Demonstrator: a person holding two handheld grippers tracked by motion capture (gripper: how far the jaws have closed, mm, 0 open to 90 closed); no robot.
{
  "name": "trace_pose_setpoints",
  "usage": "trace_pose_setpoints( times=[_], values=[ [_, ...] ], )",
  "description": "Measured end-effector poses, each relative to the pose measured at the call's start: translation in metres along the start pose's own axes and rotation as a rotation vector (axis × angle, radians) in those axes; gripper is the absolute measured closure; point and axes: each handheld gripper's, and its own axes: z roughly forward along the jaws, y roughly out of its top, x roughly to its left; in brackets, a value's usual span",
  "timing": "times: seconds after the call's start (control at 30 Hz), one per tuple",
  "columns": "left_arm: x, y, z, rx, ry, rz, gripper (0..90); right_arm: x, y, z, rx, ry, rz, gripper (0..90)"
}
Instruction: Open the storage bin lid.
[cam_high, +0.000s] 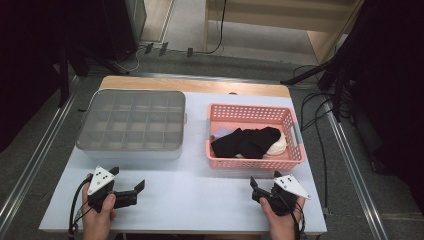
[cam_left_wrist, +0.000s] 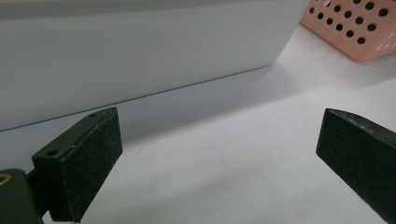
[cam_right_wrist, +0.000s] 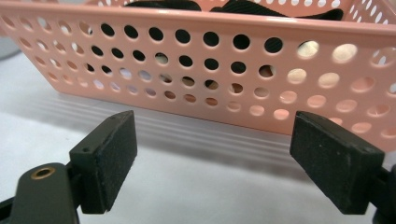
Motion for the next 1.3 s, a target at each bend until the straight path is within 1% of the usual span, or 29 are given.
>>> trace_pose_setpoints(
  times=[0.1,0.13,0.17,0.2,0.23,0.33,0.37,0.4,0.43,0.47,0.5,0.57,0.6,0.67,0.7,0.73,0.77,0.8,0.87,0.9,0.93,1.0,1.03,1.07,1.1,1.17,1.2,1.23,1.3],
  values=[
    [-0.001,0.000,0.000,-0.001,-0.001,0.012,0.8,0.005,-0.001,0.001,-0.005,-0.013,-0.046,15.5],
    [-0.002,0.000,0.000,-0.001,0.001,0.013,0.8,0.005,-0.001,0.001,-0.005,-0.013,-0.046,15.5],
    [-0.001,0.000,0.001,-0.001,0.000,0.011,0.8,0.007,-0.001,0.001,-0.011,-0.020,-0.061,15.6],
    [-0.001,0.000,0.001,0.002,-0.002,0.006,0.8,0.012,-0.002,0.001,-0.012,-0.038,-0.092,16.0],
    [0.000,0.000,0.001,-0.003,-0.008,-0.005,0.8,0.014,-0.002,0.001,-0.014,-0.045,-0.099,16.5],
    [0.001,0.001,0.000,-0.006,0.000,-0.012,0.8,0.020,-0.003,0.000,-0.020,-0.030,-0.114,16.7],
    [0.000,0.001,0.000,-0.008,0.006,-0.002,0.8,0.029,-0.003,-0.001,-0.028,-0.018,-0.119,17.7],
    [-0.002,0.002,-0.002,-0.012,0.015,0.020,0.8,0.032,-0.002,-0.002,-0.029,-0.013,-0.112,17.6],
    [-0.002,0.002,-0.002,-0.012,0.015,0.020,0.8,0.035,-0.001,-0.002,-0.036,0.001,-0.096,17.7],
    [-0.003,0.002,-0.002,-0.012,0.013,0.022,0.8,0.035,-0.001,-0.002,-0.036,0.001,-0.096,17.7],
    [-0.003,0.002,-0.003,-0.015,0.012,0.017,0.8,0.043,0.002,-0.006,-0.052,0.032,-0.071,20.0],
    [-0.002,0.003,-0.003,-0.016,0.014,0.012,0.8,0.048,0.003,-0.007,-0.064,0.039,-0.068,20.7],
    [-0.001,0.004,-0.003,-0.016,0.009,0.006,0.8,0.056,0.006,-0.008,-0.081,0.072,-0.080,22.0],
    [0.001,0.007,-0.004,-0.020,0.005,0.012,0.8,0.059,0.007,-0.007,-0.080,0.084,-0.083,21.9],
    [0.003,0.010,-0.006,-0.031,-0.005,0.002,0.8,0.068,0.009,-0.005,-0.080,0.120,-0.082,21.9],
    [0.006,0.011,-0.007,-0.034,-0.020,-0.004,0.8,0.070,0.010,-0.004,-0.077,0.129,-0.084,22.0],
    [0.006,0.011,-0.007,-0.034,-0.020,-0.004,0.8,0.070,0.010,-0.004,-0.077,0.129,-0.084,22.0],
    [0.009,0.012,-0.009,-0.039,-0.040,-0.016,0.8,0.075,0.011,-0.002,-0.077,0.135,-0.090,22.2],
    [0.013,0.014,-0.011,-0.045,-0.043,-0.018,0.9,0.087,0.018,-0.001,-0.090,0.157,-0.102,22.3],
    [0.015,0.014,-0.013,-0.047,-0.025,-0.015,0.9,0.092,0.021,0.000,-0.094,0.161,-0.107,22.3],
    [0.017,0.015,-0.015,-0.051,-0.015,-0.016,0.9,0.092,0.021,0.000,-0.094,0.161,-0.107,22.3],
    [0.023,0.016,-0.019,-0.057,-0.018,-0.019,0.9,0.102,0.027,0.001,-0.105,0.174,-0.116,23.2],
    [0.028,0.016,-0.022,-0.063,-0.003,-0.027,0.9,0.110,0.032,0.003,-0.103,0.181,-0.119,23.3],
    [0.028,0.016,-0.022,-0.063,-0.003,-0.027,0.9,0.110,0.032,0.003,-0.103,0.181,-0.119,23.3],
    [0.033,0.017,-0.025,-0.067,-0.003,-0.029,0.9,0.119,0.036,0.007,-0.103,0.197,-0.126,23.8],
    [0.039,0.017,-0.027,-0.071,0.004,-0.036,1.0,0.127,0.039,0.011,-0.093,0.204,-0.117,23.9],
    [0.039,0.017,-0.027,-0.071,0.004,-0.036,0.9,0.127,0.039,0.011,-0.093,0.204,-0.117,23.9],
    [0.044,0.018,-0.028,-0.074,0.002,-0.049,0.9,0.135,0.043,0.016,-0.089,0.226,-0.114,24.5],
    [0.046,0.018,-0.029,-0.080,0.008,-0.048,0.9,0.138,0.045,0.017,-0.089,0.229,-0.110,24.7]
  ],
)
